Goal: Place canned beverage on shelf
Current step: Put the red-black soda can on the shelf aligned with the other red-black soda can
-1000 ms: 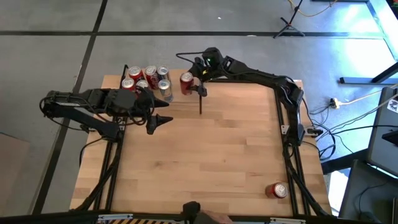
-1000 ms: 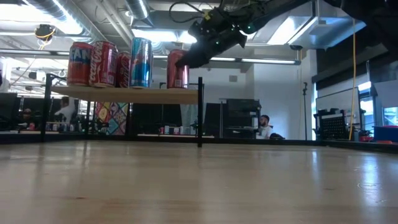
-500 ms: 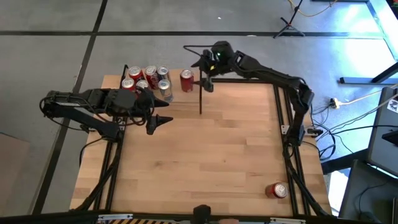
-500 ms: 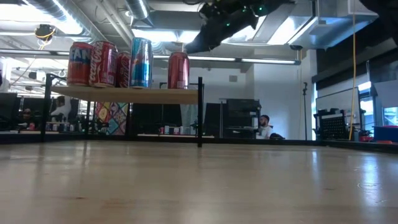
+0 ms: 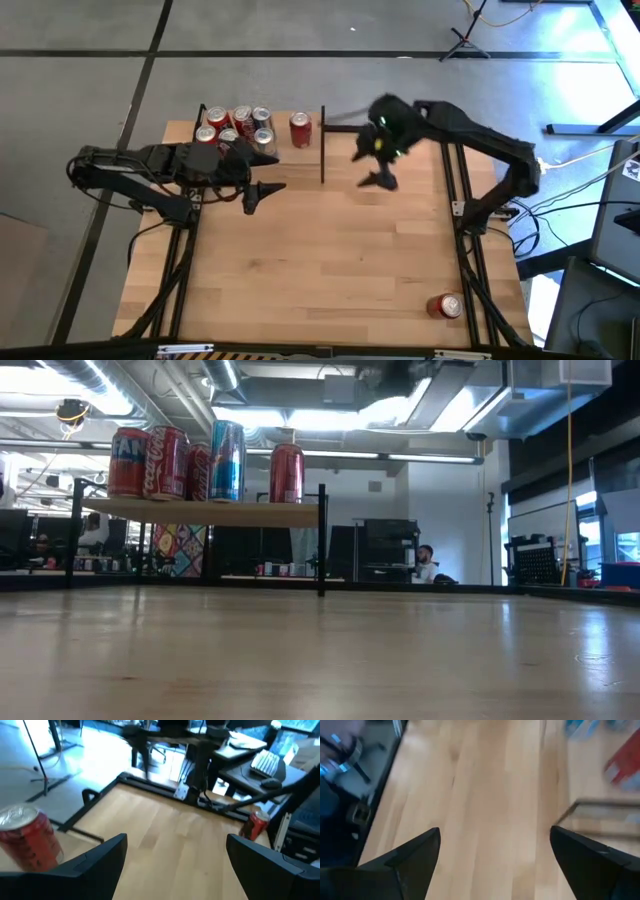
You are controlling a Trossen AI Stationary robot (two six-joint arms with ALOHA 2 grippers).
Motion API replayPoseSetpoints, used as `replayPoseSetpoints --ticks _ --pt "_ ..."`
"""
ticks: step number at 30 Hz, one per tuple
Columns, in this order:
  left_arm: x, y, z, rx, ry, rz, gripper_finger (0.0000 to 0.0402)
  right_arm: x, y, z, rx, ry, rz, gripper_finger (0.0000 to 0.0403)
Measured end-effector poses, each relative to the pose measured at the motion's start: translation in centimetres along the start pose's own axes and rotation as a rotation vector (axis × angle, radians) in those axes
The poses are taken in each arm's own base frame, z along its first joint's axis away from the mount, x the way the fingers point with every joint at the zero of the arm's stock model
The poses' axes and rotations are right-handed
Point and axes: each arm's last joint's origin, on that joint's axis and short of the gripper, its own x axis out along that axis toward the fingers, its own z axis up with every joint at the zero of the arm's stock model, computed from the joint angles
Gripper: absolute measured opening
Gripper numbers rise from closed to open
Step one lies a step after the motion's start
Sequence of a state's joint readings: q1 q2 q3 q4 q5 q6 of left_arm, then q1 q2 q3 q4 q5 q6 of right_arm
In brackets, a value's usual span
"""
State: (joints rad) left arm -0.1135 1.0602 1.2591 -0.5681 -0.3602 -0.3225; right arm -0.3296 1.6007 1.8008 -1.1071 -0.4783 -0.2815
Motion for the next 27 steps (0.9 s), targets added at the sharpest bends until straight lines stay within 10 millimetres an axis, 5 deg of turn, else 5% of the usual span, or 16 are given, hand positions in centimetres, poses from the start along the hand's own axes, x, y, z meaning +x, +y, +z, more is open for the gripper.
replayPoseSetpoints --ticks 7,17,27 --pt "2.4 -0.8 -0.7 -0.016 0.047 0.011 0.0337 -0.7 6.6 -2.4 -0.004 0.127 -0.052 0.0363" --pt "6.7 -4.7 -1.7 -0.131 0.015 -0.095 0.0337 -2.8 12.5 -10.1 0.162 0.167 -0.035 0.0363" --pt "9.7 -9.5 -5.2 -0.272 0.099 -0.164 0.0337 -5.4 17.2 -12.0 0.27 0.151 0.19 0.0363"
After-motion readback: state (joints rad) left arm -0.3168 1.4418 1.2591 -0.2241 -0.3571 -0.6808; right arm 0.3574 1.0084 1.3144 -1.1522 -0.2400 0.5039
